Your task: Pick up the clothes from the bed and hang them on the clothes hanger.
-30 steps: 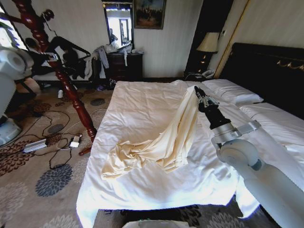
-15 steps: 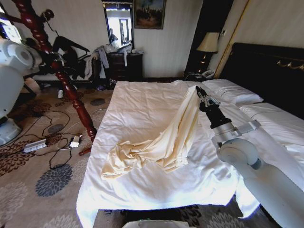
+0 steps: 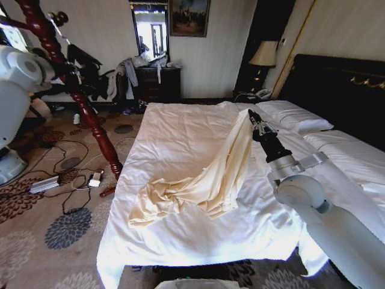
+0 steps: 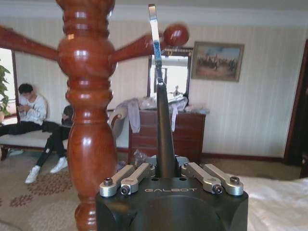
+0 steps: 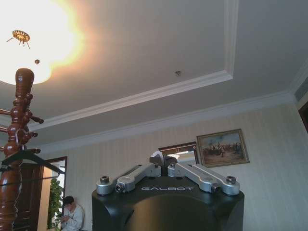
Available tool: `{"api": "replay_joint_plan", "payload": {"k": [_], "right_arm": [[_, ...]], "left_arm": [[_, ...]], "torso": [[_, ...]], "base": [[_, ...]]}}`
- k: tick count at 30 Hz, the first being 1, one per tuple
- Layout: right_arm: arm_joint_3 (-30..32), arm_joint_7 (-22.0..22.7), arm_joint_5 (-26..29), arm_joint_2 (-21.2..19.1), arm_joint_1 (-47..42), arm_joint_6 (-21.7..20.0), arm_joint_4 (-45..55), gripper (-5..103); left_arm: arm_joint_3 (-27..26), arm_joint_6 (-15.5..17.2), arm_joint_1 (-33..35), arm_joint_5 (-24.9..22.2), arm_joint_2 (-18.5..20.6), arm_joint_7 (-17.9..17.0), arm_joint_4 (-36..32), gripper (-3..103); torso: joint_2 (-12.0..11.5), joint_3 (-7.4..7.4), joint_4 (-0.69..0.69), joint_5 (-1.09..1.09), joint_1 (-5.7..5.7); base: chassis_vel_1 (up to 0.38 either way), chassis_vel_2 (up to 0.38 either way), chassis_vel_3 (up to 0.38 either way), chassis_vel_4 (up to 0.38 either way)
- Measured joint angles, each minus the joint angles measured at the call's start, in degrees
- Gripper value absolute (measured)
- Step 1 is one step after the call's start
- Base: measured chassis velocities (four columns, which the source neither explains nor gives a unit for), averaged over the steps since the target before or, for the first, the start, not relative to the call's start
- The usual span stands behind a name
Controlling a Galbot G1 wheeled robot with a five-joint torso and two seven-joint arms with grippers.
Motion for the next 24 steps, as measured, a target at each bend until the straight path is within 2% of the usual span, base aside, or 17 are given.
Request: {"api": "replay_joint_plan", "payload": {"k": [5,9,10,11,12,13,15,16,19,22,24], "right_arm": [[0.3,0.0,0.0,0.0,-0.1,0.0,0.0,1],[0.4,0.2,0.0,0.1,-0.1,0.0,0.0,1],[0.4,0.2,0.0,0.1,-0.1,0.0,0.0,1],[0.4,0.2,0.1,0.1,-0.1,0.0,0.0,1],[0.4,0.5,0.1,0.2,-0.2,0.0,-0.2,1],[0.4,0.8,0.2,0.3,-0.2,0.0,-0.4,1],[0.3,1.6,0.4,0.5,-0.2,-0.2,-0.9,1],[0.3,1.6,0.4,0.5,-0.2,-0.2,-0.9,1],[0.4,4.6,1.1,0.7,-0.3,-1.6,-2.6,1],[0.9,5.7,1.4,0.8,-0.6,-2.0,-3.4,1],[1.3,6.1,1.3,1.1,-0.9,-2.0,-4.3,1]], "left_arm": [[-3.2,-0.5,1.9,-2.5,1.9,-2.3,-6.4,17],[-8.8,-1.2,7.2,-6.8,5.5,-3.4,-16.8,17],[-8.8,-1.2,7.2,-6.8,5.5,-3.4,-16.8,17],[-10.3,-1.3,8.7,-7.7,6.3,-3.4,-18.7,17],[-14.6,-1.6,13.1,-10.5,8.4,-3.1,-23.4,17],[-16.7,-2.0,15.5,-12.0,9.5,-2.7,-25.6,17],[-19.4,-4.3,20.1,-15.2,12.2,-1.1,-31.0,17],[-19.4,-4.3,20.1,-15.2,12.2,-1.1,-31.0,17],[-23.5,-11.6,30.9,-19.5,15.7,4.9,-42.2,17],[-24.1,-13.8,35.0,-21.0,15.4,7.5,-46.3,17],[-24.1,-16.1,39.2,-21.8,13.6,9.7,-50.5,17]], "torso": [[0.0,0.0,0.0,0.0,0.0],[0.0,-0.01,-0.03,0.02,-0.01],[0.0,-0.01,-0.03,0.02,-0.01],[0.0,-0.01,-0.03,0.02,-0.01],[0.0,-0.01,-0.01,0.02,-0.01],[0.0,-0.01,0.02,0.0,-0.01],[0.0,-0.01,0.06,-0.05,-0.01],[0.0,-0.01,0.06,-0.05,-0.01],[0.0,-0.02,0.01,0.03,-0.03],[0.0,-0.01,-0.03,0.03,-0.02],[0.0,0.0,-0.04,0.0,-0.01]], "base": [[0.0,0.0,0.0,0.0],[0.0,0.0,0.0,0.0],[0.0,0.0,0.0,0.0],[0.0,0.0,0.0,0.0],[0.0,0.0,0.0,0.0],[0.0,0.0,0.0,0.0],[0.0,0.0,0.0,0.0],[0.0,0.0,0.0,0.0],[0.0,0.0,0.0,0.0],[0.0,0.0,0.0,0.0],[0.0,0.0,0.0,0.0]]}}
